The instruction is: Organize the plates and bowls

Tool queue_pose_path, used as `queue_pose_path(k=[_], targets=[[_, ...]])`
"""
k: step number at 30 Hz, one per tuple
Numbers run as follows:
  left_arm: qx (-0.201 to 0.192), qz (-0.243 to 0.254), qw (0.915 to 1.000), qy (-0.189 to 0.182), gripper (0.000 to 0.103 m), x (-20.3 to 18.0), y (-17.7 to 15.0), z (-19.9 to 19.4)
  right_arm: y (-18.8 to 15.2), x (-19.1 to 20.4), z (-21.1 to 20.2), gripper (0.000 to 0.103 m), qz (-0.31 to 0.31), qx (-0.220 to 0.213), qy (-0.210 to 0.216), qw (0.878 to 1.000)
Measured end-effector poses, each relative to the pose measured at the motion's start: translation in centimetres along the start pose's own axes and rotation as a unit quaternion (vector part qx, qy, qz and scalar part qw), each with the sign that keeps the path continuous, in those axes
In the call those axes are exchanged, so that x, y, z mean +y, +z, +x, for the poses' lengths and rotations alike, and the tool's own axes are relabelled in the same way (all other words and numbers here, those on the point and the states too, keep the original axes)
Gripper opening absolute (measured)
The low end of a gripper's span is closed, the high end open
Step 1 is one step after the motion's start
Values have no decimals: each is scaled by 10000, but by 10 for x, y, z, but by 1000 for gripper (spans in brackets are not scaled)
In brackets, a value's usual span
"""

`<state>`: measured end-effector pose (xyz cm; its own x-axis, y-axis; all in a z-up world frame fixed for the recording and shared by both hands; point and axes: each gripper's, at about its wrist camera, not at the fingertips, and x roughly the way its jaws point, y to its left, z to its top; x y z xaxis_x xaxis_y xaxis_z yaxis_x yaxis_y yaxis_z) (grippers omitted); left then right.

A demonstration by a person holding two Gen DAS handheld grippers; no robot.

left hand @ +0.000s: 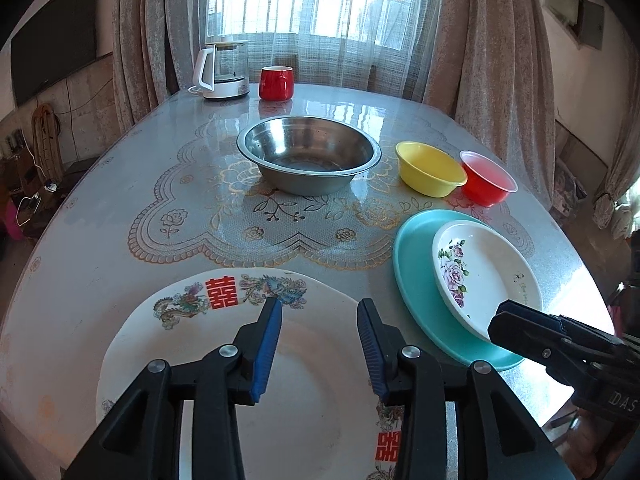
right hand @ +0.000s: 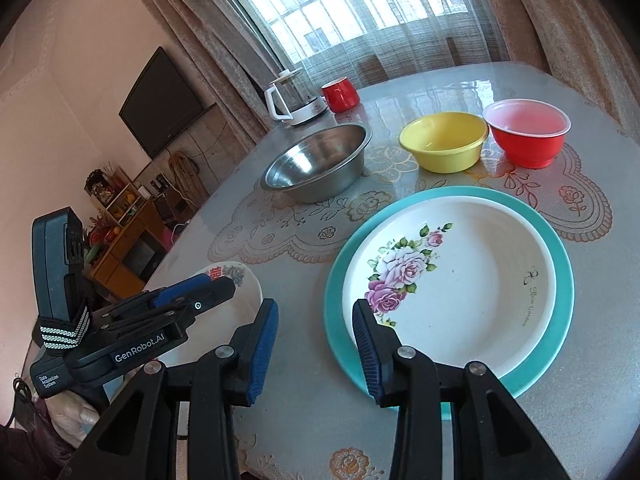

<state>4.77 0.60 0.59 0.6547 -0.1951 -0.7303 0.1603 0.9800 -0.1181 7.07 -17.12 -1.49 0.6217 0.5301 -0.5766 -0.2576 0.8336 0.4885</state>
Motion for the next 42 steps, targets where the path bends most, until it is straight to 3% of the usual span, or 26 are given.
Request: queue_pose_path(k=[14, 25, 29, 38, 42], targets=[[67, -733, 9970, 242, 40, 59, -8, -10, -16, 17, 29, 39, -36, 530, 529, 9972], [-184, -1134, 9925, 416, 42, 122, -33, -34, -27, 27, 44, 39, -58, 801, 737, 9940], [-256, -1243, 9916, 261, 42, 139, -42, -41, -30, 29, 49, 39, -63, 875, 785, 9930], [-24, -1538, 9874, -362, 40, 150, -59, -34, -35, 32, 58, 37, -91, 941, 776, 9925], [48, -1530, 9870, -485, 31, 148, -61, -30, -36, 31, 58, 32, -61, 949, 736, 9927]])
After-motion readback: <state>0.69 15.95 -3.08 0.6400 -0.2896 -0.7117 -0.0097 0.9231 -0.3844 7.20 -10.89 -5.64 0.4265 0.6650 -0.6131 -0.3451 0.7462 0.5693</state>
